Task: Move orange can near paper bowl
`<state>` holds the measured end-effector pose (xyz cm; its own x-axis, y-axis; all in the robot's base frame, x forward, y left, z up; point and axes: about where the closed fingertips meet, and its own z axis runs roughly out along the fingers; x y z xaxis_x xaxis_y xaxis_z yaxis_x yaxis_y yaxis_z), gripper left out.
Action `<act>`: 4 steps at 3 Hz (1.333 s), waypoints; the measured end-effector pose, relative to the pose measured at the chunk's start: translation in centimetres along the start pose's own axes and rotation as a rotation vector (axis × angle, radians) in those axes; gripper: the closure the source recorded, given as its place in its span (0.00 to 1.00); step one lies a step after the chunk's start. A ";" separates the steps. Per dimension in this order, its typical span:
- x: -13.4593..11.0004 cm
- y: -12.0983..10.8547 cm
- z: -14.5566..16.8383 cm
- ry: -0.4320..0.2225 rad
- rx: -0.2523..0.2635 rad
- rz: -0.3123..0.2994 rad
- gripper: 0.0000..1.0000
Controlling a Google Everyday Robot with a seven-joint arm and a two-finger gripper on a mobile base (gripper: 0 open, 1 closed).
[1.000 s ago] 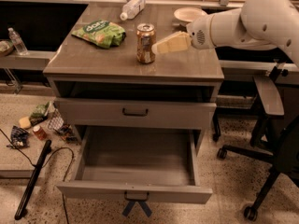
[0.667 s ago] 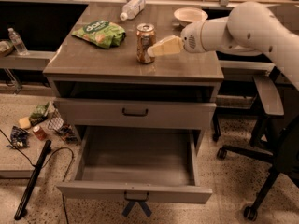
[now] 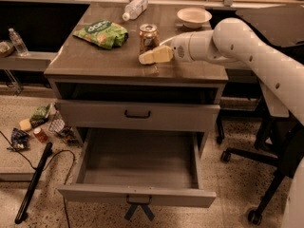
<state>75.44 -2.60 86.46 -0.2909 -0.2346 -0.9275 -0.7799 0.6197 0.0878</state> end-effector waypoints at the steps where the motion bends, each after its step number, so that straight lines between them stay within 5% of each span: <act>1: -0.2 0.1 2.2 -0.048 -0.021 -0.002 0.19; 2: -1.1 -0.9 3.4 -0.078 -0.016 -0.033 0.50; 3: -2.4 -4.3 2.3 -0.094 0.060 -0.073 0.81; 4: -2.9 -11.8 -1.3 -0.108 0.242 -0.082 1.00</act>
Offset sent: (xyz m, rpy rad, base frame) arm 0.0378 0.0292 -0.0049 0.0640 -0.0876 0.0368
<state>84.81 -10.20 88.56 -0.1619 -0.2183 -0.9624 -0.6393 0.7661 -0.0662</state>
